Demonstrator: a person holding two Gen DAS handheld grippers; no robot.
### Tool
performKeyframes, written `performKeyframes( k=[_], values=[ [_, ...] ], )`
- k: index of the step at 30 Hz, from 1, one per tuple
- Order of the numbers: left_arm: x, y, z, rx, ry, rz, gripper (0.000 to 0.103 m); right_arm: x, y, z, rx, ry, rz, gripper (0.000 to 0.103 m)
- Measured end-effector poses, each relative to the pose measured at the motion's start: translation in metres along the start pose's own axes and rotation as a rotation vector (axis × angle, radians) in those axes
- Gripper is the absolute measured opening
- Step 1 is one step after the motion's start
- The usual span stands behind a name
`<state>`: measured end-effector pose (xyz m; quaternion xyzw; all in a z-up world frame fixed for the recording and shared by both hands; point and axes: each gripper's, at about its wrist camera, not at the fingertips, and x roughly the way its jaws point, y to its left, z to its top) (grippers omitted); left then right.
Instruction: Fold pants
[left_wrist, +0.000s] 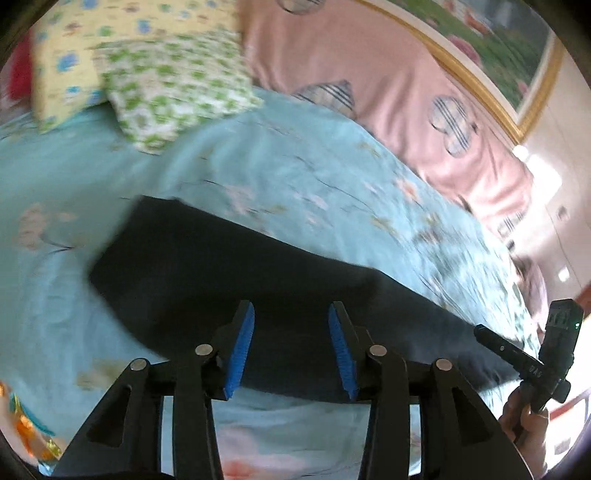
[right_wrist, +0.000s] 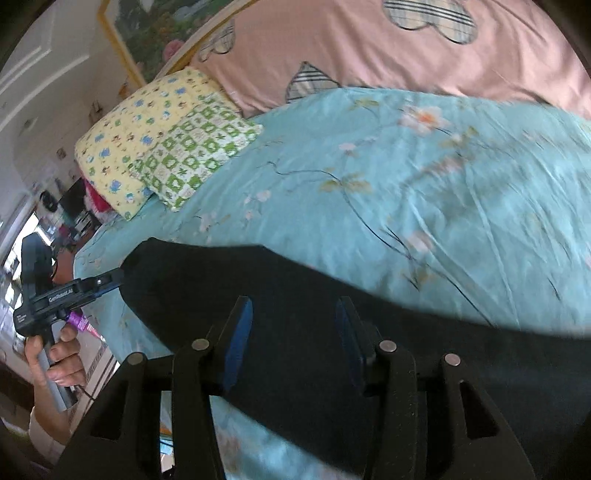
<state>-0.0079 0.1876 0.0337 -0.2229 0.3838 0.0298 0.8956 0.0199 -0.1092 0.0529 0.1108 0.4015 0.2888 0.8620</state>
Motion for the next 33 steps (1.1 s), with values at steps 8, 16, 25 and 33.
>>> performKeyframes(
  k=[8, 16, 25, 33],
  values=[
    [0.032, -0.074, -0.011, 0.132, 0.092, -0.11, 0.053, -0.053, -0.03, -0.041, 0.1, -0.059, -0.057, 0.058],
    [0.057, -0.143, -0.022, 0.251, 0.158, -0.19, 0.055, -0.103, -0.064, -0.078, 0.213, -0.119, -0.14, 0.058],
    [0.069, -0.208, -0.03, 0.373, 0.203, -0.27, 0.059, -0.139, -0.096, -0.098, 0.321, -0.171, -0.188, 0.058],
    [0.089, -0.257, -0.042, 0.484, 0.291, -0.332, 0.061, -0.151, -0.111, -0.109, 0.371, -0.201, -0.211, 0.059]
  ],
)
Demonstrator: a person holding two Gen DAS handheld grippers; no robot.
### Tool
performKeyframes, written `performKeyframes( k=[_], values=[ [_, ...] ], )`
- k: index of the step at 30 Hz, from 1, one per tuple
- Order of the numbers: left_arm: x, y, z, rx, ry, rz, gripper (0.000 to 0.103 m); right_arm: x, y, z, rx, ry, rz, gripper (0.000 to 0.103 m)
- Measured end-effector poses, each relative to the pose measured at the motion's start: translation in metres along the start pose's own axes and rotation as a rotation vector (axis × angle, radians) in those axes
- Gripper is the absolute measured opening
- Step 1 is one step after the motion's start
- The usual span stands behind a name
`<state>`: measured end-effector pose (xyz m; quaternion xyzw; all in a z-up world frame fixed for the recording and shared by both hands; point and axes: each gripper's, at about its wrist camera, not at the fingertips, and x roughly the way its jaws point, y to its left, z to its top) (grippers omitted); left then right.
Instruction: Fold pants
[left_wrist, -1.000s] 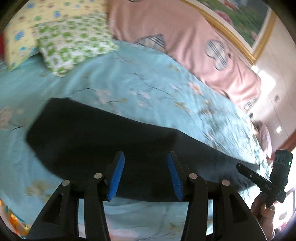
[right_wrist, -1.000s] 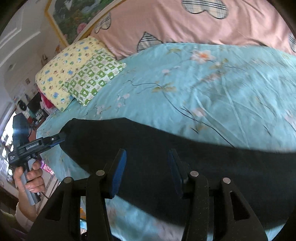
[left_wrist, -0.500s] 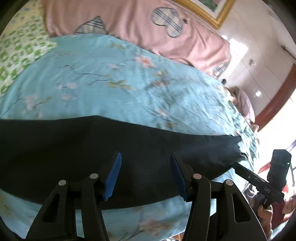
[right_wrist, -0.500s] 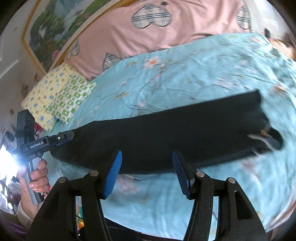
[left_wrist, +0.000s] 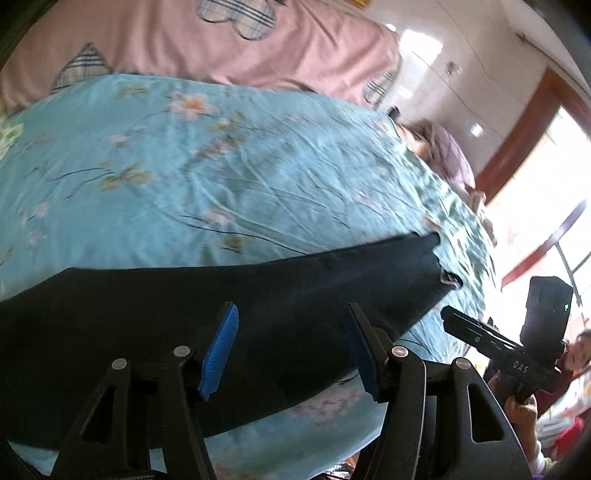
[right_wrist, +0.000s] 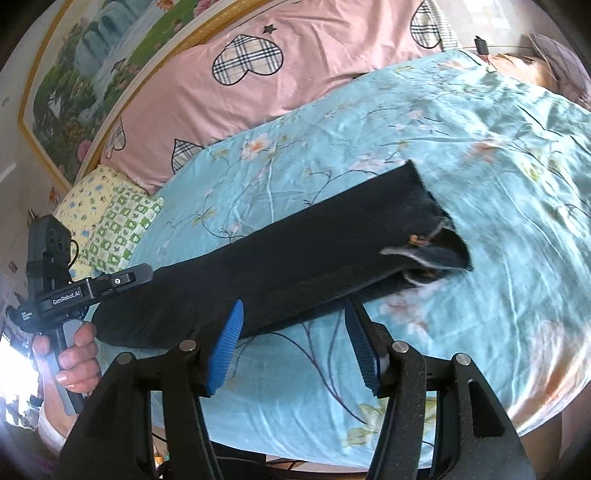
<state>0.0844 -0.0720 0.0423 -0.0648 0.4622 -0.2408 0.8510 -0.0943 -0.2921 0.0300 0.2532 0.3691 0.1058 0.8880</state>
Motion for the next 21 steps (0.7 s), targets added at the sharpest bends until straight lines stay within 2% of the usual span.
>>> performKeyframes(
  k=[7, 18, 21],
  values=[
    [0.032, -0.037, 0.016, 0.124, 0.066, -0.024, 0.063, -0.008, -0.025, -0.003, 0.078, -0.026, -0.021, 0.062],
    [0.103, -0.095, 0.054, 0.3, 0.208, -0.101, 0.064, -0.008, -0.05, 0.0, 0.177, -0.041, 0.017, 0.062],
    [0.122, -0.111, 0.064, 0.353, 0.228, -0.098, 0.064, -0.008, -0.054, 0.002, 0.194, -0.045, 0.028, 0.063]
  ],
)
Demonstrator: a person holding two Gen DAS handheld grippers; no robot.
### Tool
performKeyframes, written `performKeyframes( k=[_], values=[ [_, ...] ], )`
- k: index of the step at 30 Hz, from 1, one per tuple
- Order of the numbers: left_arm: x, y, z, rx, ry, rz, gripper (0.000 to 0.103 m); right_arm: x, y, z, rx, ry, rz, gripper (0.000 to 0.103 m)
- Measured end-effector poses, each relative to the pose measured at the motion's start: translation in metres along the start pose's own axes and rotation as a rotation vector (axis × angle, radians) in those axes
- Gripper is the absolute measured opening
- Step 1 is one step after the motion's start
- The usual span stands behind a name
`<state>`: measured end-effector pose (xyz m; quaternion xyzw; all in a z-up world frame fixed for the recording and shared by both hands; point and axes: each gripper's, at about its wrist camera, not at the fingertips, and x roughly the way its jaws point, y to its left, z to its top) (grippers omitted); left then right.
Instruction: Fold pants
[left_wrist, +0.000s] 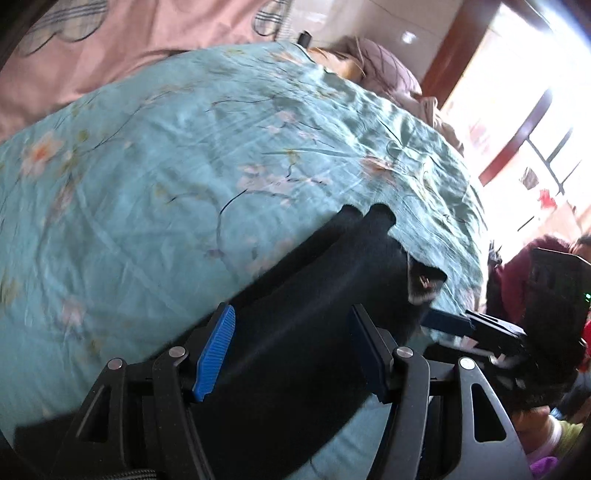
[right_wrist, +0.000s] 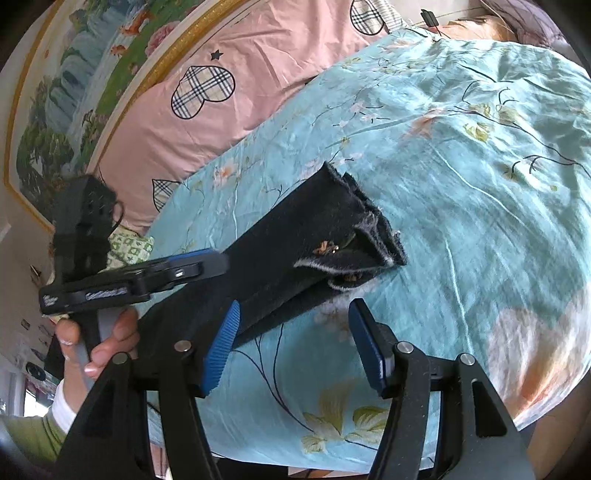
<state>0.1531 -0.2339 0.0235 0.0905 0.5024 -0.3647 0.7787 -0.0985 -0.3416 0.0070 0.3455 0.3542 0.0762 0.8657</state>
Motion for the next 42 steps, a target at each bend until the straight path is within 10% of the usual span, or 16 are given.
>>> performKeyframes(
  k=[12, 21, 29, 42],
  values=[
    [0.065, -0.023, 0.051, 0.166, 0.104, 0.024, 0.063, 0.008, -0.01, 0.008, 0.026, 0.016, 0.008, 0.063],
    [0.083, -0.035, 0.065, 0.268, 0.144, -0.087, 0.021, 0.015, -0.017, 0.015, 0.033, -0.02, 0.01, 0.062],
    [0.078, -0.036, 0.062, 0.29, 0.125, -0.119, 0.01, 0.018, -0.028, 0.015, 0.059, -0.036, 0.006, 0.025],
    [0.016, -0.025, 0.052, 0.203, -0.016, -0.195, 0.008, -0.002, -0.002, 0.021, 0.011, -0.085, 0.159, 0.016]
  ],
)
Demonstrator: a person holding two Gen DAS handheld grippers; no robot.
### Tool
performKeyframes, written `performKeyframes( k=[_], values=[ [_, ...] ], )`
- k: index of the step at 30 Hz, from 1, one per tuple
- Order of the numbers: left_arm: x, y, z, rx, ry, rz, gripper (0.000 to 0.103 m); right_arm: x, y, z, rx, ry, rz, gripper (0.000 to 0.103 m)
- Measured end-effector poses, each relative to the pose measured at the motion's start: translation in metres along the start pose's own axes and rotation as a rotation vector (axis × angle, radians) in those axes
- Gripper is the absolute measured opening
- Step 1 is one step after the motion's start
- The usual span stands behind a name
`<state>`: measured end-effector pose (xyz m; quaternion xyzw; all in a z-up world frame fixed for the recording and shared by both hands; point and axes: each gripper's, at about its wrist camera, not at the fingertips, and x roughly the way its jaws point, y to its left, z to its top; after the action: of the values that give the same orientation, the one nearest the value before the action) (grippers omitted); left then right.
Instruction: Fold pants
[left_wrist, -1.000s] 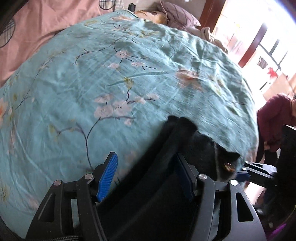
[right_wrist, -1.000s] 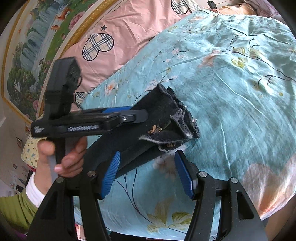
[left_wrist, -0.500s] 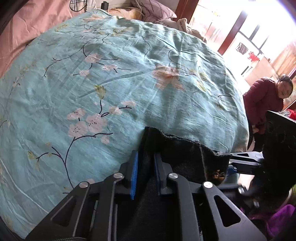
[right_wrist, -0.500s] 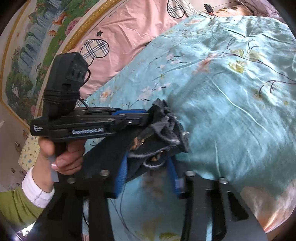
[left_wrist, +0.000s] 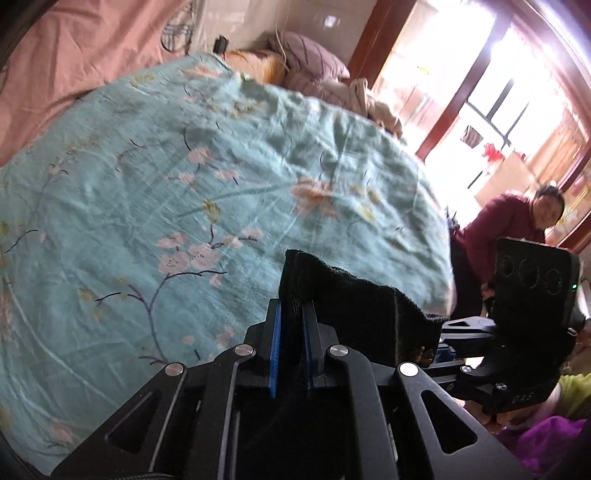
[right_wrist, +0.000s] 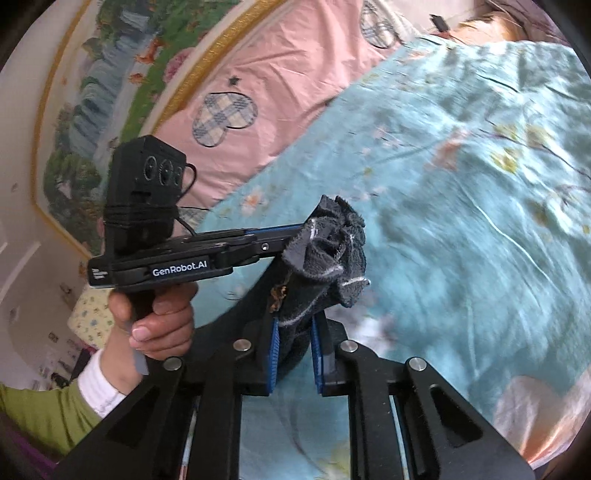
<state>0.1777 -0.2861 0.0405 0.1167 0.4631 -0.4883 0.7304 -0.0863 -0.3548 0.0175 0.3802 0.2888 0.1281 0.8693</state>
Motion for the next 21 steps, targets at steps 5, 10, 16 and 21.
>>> performKeyframes(
  k=[5, 10, 16, 21],
  values=[
    [-0.045, 0.002, -0.014, -0.036, -0.089, -0.001, 0.008, -0.001, 0.019, 0.003, -0.018, -0.011, 0.102, 0.016],
    [-0.085, 0.007, -0.035, -0.086, -0.165, 0.01, 0.008, 0.007, 0.047, 0.0, -0.072, 0.008, 0.181, 0.016],
    [-0.13, 0.018, -0.069, -0.143, -0.251, 0.032, 0.008, 0.025, 0.087, -0.006, -0.149, 0.059, 0.246, 0.016],
    [-0.158, 0.029, -0.102, -0.194, -0.307, 0.052, 0.008, 0.046, 0.112, -0.014, -0.189, 0.12, 0.297, 0.016]
  ],
)
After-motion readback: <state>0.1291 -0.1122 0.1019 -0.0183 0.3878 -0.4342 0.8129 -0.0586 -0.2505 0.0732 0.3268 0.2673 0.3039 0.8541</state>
